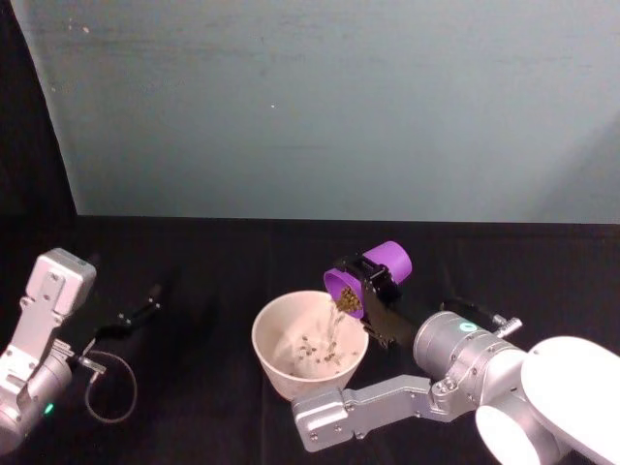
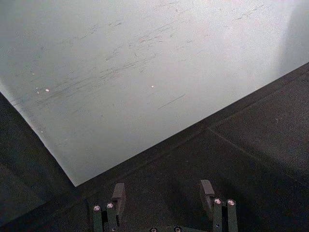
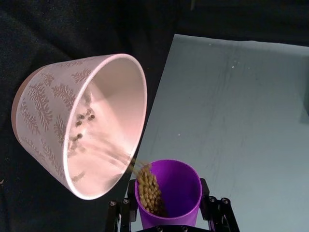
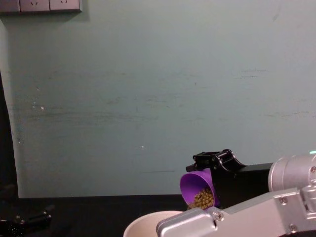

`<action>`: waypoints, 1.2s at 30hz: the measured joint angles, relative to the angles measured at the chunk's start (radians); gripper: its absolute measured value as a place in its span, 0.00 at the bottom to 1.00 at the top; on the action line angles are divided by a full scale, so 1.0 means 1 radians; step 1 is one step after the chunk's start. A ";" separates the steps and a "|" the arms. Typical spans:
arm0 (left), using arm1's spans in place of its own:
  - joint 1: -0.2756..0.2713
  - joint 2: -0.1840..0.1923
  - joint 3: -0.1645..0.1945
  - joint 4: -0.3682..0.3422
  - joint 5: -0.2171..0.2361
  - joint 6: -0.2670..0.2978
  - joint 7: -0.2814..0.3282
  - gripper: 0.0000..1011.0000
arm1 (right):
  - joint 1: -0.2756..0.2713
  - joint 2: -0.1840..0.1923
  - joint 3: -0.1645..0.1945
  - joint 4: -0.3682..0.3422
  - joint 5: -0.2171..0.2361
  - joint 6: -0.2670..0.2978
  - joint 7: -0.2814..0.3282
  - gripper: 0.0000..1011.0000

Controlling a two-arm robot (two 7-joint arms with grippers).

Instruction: Pick up the cup and pour the mung beans from the cup into the bowl.

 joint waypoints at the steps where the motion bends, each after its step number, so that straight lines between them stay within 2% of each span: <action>1: 0.000 0.000 0.000 0.000 0.000 0.000 0.000 1.00 | 0.000 -0.001 0.000 0.001 -0.003 -0.001 0.001 0.72; 10: 0.000 0.000 0.000 0.000 0.000 0.000 0.000 1.00 | -0.001 -0.010 0.002 0.007 -0.045 -0.015 0.010 0.72; 27: 0.000 0.000 0.000 0.000 0.000 0.000 0.000 1.00 | 0.007 -0.022 -0.009 0.013 -0.159 -0.034 0.029 0.72; 36: 0.000 0.000 0.000 0.000 0.000 0.000 0.000 1.00 | 0.025 -0.020 -0.048 0.019 -0.291 -0.035 0.045 0.72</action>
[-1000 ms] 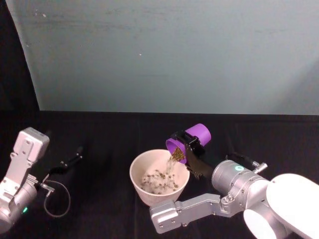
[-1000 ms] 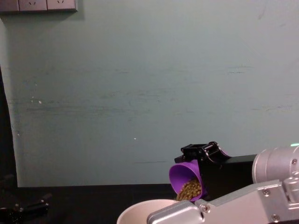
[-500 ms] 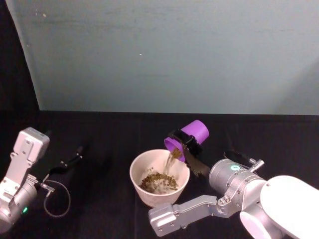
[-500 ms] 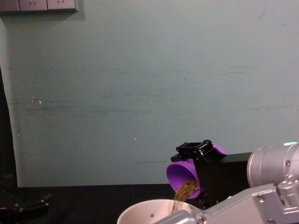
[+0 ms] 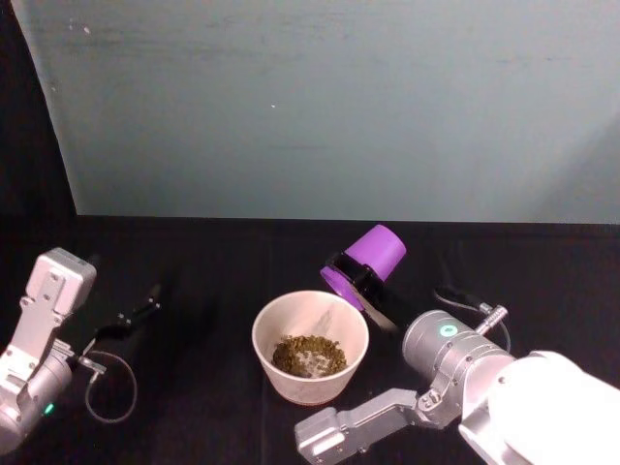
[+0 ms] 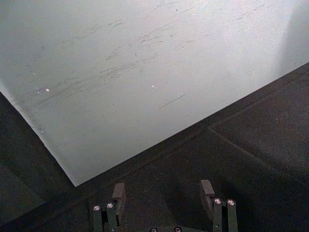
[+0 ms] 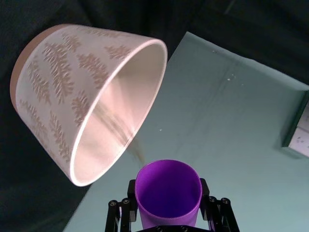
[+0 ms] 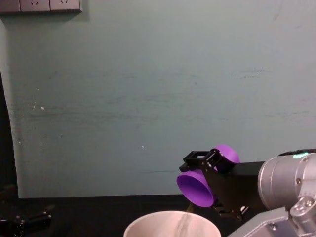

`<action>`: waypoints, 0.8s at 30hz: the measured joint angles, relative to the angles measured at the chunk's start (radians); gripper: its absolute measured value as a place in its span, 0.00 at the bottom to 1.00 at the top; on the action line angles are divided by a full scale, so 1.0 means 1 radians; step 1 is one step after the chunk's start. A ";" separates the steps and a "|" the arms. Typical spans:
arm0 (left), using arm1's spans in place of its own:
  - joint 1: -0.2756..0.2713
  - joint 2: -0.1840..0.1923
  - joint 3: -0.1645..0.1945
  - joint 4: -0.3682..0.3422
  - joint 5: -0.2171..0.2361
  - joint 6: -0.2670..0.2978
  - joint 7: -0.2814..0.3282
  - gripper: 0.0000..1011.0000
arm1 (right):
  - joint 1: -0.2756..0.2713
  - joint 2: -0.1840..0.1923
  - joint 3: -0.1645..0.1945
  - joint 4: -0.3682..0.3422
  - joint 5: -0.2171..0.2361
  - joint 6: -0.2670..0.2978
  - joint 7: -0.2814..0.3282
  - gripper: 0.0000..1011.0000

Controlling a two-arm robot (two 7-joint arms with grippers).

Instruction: Pick up the cup and pour the mung beans from the cup into the bowl.

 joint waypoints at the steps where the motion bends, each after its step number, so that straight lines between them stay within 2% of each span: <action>1: 0.000 0.000 0.000 0.000 0.000 0.000 0.000 1.00 | 0.002 0.000 -0.004 0.001 -0.012 0.000 0.001 0.72; 2: 0.000 0.000 0.000 0.000 0.000 0.000 0.000 1.00 | 0.006 0.000 -0.012 0.002 -0.037 -0.001 0.004 0.72; 6: 0.000 0.000 0.000 0.000 0.000 0.000 0.000 1.00 | 0.015 0.002 -0.029 0.006 -0.091 -0.004 0.006 0.72; 8: 0.000 0.000 0.000 0.000 0.000 0.000 0.000 1.00 | 0.021 0.002 -0.042 0.009 -0.136 -0.006 0.009 0.72; 14: 0.000 0.000 0.000 0.000 0.000 0.000 0.000 1.00 | 0.018 -0.003 -0.038 0.012 -0.159 -0.008 0.009 0.72; 17: 0.000 0.000 0.000 0.000 0.000 0.000 0.000 1.00 | 0.007 -0.008 -0.020 0.010 -0.139 -0.011 0.004 0.72; 18: 0.000 0.000 0.000 0.000 0.000 0.000 0.000 1.00 | -0.004 -0.012 -0.002 0.008 -0.105 -0.014 -0.003 0.72; 21: 0.000 0.000 0.000 0.000 0.000 0.000 0.000 1.00 | -0.021 -0.018 0.030 0.004 -0.050 -0.020 -0.016 0.72; 22: 0.000 0.000 0.000 0.000 0.000 0.000 0.000 1.00 | -0.032 -0.021 0.054 0.001 -0.010 -0.024 -0.026 0.72; 24: 0.000 0.000 0.000 0.000 0.000 0.000 0.000 1.00 | -0.048 -0.024 0.084 -0.005 0.041 -0.029 -0.038 0.72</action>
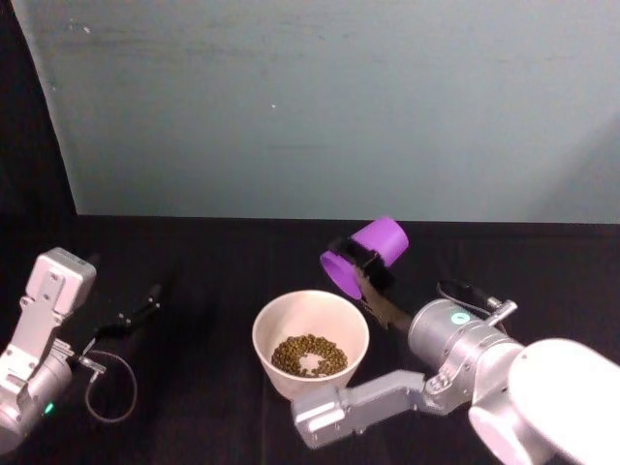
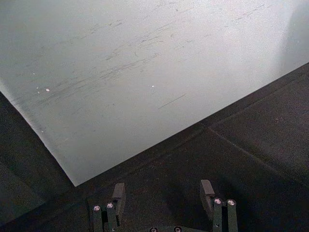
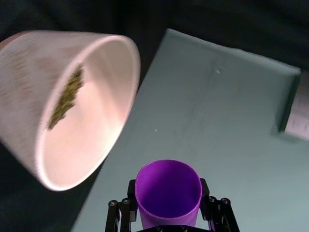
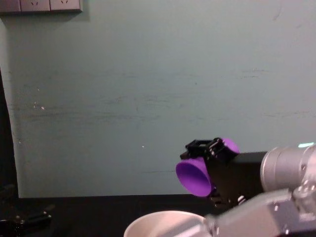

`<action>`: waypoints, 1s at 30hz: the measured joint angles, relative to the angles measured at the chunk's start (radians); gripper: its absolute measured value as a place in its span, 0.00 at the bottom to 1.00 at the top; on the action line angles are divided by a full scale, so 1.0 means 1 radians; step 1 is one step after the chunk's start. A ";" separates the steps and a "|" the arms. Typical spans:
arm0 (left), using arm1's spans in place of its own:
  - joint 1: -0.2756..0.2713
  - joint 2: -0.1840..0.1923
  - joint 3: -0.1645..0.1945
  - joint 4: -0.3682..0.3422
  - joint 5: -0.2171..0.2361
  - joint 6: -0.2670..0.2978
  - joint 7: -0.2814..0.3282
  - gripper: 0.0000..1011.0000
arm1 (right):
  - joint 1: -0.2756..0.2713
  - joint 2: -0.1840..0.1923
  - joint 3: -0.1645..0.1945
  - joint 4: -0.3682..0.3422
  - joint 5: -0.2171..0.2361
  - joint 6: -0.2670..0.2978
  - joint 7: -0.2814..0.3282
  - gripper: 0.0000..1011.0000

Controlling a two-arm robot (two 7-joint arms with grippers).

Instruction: Pick up the cup and pour the mung beans from the cup into the bowl.

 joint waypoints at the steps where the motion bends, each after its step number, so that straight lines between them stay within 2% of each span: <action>1: 0.000 0.000 0.000 0.000 0.000 0.000 0.000 1.00 | -0.016 -0.004 0.033 -0.006 0.057 -0.006 -0.013 0.72; 2: 0.000 0.000 0.000 0.000 0.000 0.000 0.000 1.00 | -0.026 -0.006 0.052 -0.010 0.085 -0.009 -0.021 0.72; 3: 0.000 0.000 0.000 0.000 0.000 0.000 0.000 1.00 | -0.045 -0.011 0.088 -0.017 0.151 -0.017 -0.035 0.72; 5: 0.000 0.000 0.000 0.000 0.000 0.000 0.000 1.00 | -0.067 -0.019 0.132 -0.024 0.229 -0.027 -0.048 0.72; 6: 0.000 0.000 0.000 0.000 0.000 0.000 0.000 1.00 | -0.091 -0.031 0.180 -0.029 0.318 -0.040 -0.056 0.72; 7: 0.000 0.000 0.000 0.000 0.000 0.000 0.000 1.00 | -0.091 -0.031 0.180 -0.029 0.318 -0.040 -0.056 0.72; 8: 0.000 0.000 0.000 0.000 0.000 0.000 0.000 1.00 | -0.112 -0.043 0.223 -0.031 0.396 -0.052 -0.060 0.72; 9: 0.000 0.000 0.000 0.000 0.000 0.000 0.000 1.00 | -0.126 -0.050 0.249 -0.032 0.441 -0.060 -0.061 0.72; 10: 0.000 0.000 0.000 0.000 0.000 0.000 0.000 1.00 | -0.151 -0.067 0.303 -0.032 0.535 -0.075 -0.061 0.72; 12: 0.000 0.000 0.000 0.000 0.000 0.000 0.000 1.00 | -0.175 -0.085 0.353 -0.030 0.629 -0.089 -0.061 0.72; 13: 0.000 0.000 0.000 0.000 0.000 0.000 0.000 1.00 | -0.203 -0.110 0.410 -0.022 0.736 -0.103 -0.061 0.72; 16: 0.000 0.000 0.000 0.000 0.000 0.000 0.000 1.00 | -0.240 -0.152 0.494 -0.004 0.892 -0.121 -0.060 0.72; 17: 0.000 0.000 0.000 0.000 0.000 0.000 0.000 1.00 | -0.258 -0.175 0.538 0.011 0.980 -0.128 -0.057 0.72; 19: 0.000 0.000 0.000 0.000 0.000 0.000 0.000 1.00 | -0.278 -0.199 0.586 0.032 1.083 -0.139 -0.052 0.72; 20: 0.000 0.000 0.000 0.000 0.000 0.000 0.000 1.00 | -0.278 -0.199 0.586 0.032 1.083 -0.139 -0.052 0.72; 21: 0.000 0.000 0.000 0.000 0.000 0.000 0.000 1.00 | -0.291 -0.212 0.610 0.048 1.137 -0.153 -0.055 0.72; 24: 0.000 0.000 0.000 0.000 0.000 0.000 0.000 1.00 | -0.318 -0.236 0.650 0.082 1.222 -0.194 -0.069 0.72; 25: 0.000 0.000 0.000 0.000 0.000 0.000 0.000 1.00 | -0.328 -0.245 0.666 0.098 1.264 -0.199 -0.067 0.72; 30: 0.000 0.000 0.000 0.000 0.000 0.000 0.000 1.00 | -0.349 -0.262 0.688 0.128 1.359 -0.190 -0.051 0.72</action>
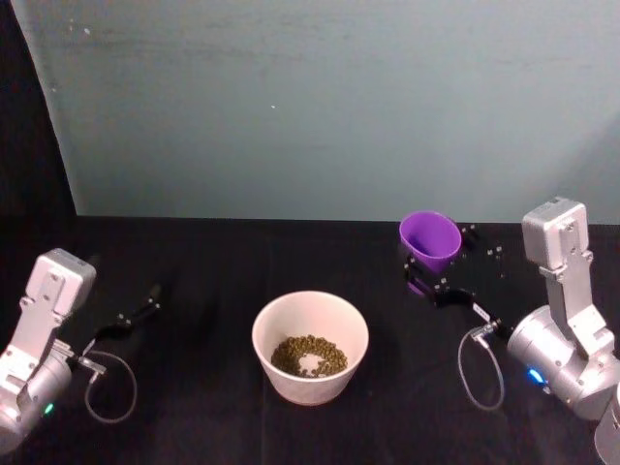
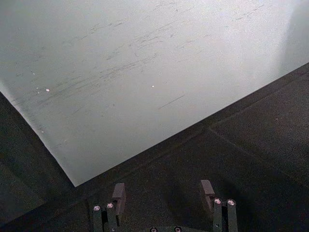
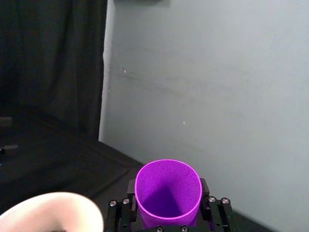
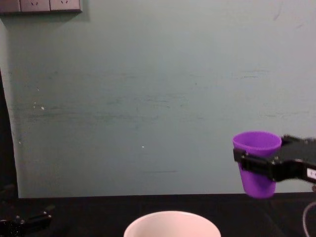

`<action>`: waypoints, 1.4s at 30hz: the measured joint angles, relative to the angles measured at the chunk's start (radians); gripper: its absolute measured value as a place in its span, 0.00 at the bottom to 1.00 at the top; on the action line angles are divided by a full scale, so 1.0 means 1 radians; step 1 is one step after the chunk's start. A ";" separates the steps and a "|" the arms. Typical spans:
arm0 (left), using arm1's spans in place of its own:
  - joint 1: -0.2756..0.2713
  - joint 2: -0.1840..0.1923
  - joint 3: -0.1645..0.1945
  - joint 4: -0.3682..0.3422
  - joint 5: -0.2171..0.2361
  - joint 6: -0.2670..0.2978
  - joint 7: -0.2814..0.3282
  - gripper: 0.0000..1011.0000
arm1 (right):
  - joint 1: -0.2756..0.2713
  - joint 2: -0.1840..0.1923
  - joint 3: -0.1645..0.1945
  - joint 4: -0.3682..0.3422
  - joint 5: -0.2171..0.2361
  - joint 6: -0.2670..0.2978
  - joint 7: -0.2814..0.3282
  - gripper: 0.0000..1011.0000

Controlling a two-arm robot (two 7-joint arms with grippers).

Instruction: Pick up the cup and pour the mung beans from the cup into the bowl.

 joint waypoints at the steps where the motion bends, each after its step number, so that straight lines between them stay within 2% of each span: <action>1: 0.000 0.000 0.000 0.000 0.000 0.000 0.000 1.00 | -0.004 -0.004 0.004 0.010 0.023 0.007 0.004 0.72; 3: 0.000 0.000 0.000 0.000 0.000 0.000 0.000 1.00 | -0.006 -0.006 0.005 0.015 0.034 0.012 0.006 0.72; 6: 0.000 0.000 0.000 0.000 0.000 0.000 0.000 1.00 | -0.012 -0.025 0.021 0.044 0.107 0.040 0.016 0.72; 11: 0.000 0.000 0.000 0.000 0.000 0.000 0.000 1.00 | -0.010 -0.039 0.031 0.078 0.183 0.078 0.034 0.72; 16: 0.000 0.000 0.000 0.000 0.000 0.000 0.000 1.00 | -0.002 -0.041 0.026 0.102 0.217 0.103 0.038 0.72; 25: 0.000 0.000 0.000 0.000 0.000 0.000 0.000 1.00 | 0.023 -0.040 0.005 0.146 0.252 0.129 0.044 0.72; 42: 0.000 0.000 0.000 0.000 0.000 0.000 0.000 1.00 | 0.021 -0.032 0.000 0.144 0.249 0.116 0.048 0.72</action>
